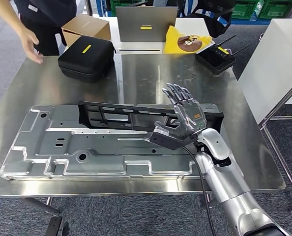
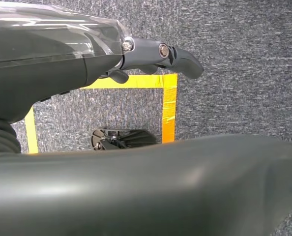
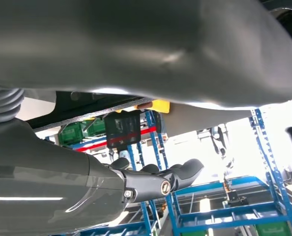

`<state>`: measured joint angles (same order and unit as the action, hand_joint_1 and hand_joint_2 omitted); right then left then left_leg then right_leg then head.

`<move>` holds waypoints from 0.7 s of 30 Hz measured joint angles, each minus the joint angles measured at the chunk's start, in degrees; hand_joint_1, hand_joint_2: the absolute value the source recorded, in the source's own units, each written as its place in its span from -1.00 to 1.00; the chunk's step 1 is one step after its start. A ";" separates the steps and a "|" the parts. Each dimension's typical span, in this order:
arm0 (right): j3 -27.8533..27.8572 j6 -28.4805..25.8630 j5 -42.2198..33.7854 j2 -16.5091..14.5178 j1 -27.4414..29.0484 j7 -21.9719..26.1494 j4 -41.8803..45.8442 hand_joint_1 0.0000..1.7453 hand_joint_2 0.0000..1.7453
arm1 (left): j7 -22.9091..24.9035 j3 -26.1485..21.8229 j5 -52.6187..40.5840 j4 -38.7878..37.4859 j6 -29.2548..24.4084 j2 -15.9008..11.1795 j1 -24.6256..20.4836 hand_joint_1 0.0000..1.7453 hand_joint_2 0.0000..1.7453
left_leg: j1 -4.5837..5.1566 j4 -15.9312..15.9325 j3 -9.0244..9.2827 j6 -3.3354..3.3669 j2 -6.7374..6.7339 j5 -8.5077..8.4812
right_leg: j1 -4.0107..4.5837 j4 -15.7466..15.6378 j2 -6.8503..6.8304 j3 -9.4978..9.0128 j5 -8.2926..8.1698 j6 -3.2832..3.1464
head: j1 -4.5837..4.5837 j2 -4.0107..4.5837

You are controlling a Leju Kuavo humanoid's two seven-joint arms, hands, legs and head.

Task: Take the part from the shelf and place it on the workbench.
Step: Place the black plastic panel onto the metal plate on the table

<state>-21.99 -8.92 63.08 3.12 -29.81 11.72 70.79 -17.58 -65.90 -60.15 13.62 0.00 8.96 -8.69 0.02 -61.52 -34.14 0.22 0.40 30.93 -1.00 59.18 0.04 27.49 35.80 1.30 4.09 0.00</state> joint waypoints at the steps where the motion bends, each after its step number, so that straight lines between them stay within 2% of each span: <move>1: 0.00 0.00 0.00 0.00 0.00 0.00 0.00 -1.00 -1.00 | -0.01 0.00 0.00 0.00 0.00 0.00 0.00 -1.00 -1.00 | 0.00 0.00 0.00 0.00 0.00 0.00 | 0.00 0.00 0.00 0.00 0.00 0.00 | 0.00 0.00; 21: 0.00 0.00 0.00 -0.01 -0.01 0.01 0.00 -1.00 -1.00 | 0.00 0.00 0.00 0.01 0.00 0.00 0.00 -1.00 -1.00 | 0.00 0.00 0.00 0.00 0.00 0.00 | 0.00 0.00 0.00 0.00 0.00 0.00 | 0.00 0.00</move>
<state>-21.99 -8.92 63.08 3.11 -29.82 11.73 70.79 -17.58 -65.90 -60.15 13.62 0.00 8.96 -8.69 0.02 -61.52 -34.13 0.22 0.40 30.93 -1.00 59.18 0.04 27.49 35.80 1.30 4.09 0.00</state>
